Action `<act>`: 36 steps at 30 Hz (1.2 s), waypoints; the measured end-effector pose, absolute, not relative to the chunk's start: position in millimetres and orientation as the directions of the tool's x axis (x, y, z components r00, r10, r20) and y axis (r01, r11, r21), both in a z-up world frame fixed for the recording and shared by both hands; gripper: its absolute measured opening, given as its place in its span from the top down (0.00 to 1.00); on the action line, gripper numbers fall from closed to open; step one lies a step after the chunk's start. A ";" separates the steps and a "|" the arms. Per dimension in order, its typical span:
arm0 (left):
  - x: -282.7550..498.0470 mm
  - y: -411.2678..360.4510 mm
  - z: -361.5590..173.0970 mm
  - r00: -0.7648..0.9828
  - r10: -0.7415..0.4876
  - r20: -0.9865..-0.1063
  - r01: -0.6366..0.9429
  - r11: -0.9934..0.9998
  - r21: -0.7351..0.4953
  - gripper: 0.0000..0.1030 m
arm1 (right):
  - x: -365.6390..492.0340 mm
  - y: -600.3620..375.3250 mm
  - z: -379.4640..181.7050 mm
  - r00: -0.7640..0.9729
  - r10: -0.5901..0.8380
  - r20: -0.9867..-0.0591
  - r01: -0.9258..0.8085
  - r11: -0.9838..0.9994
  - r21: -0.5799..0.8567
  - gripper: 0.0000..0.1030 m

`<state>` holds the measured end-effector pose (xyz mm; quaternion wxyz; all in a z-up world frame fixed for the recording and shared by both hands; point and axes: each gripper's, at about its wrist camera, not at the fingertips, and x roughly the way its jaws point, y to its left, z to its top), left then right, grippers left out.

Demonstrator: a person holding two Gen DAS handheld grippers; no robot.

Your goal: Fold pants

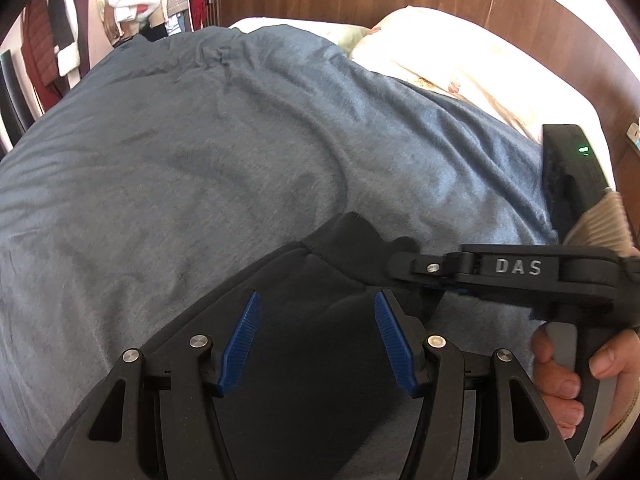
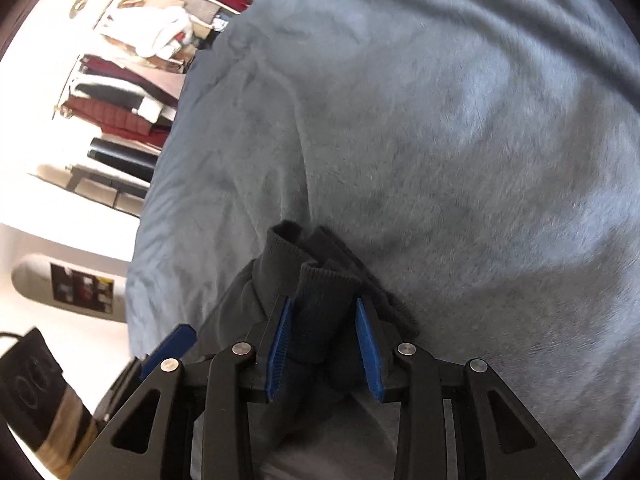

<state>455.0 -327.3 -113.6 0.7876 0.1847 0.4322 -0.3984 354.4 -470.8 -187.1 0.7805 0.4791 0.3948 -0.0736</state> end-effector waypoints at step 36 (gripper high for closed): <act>525.2 -428.3 -149.1 -0.164 -0.384 -0.909 0.947 0.196 -0.254 0.62 | 304.4 -465.0 -184.9 0.700 0.086 -0.709 0.656 0.315 0.686 0.56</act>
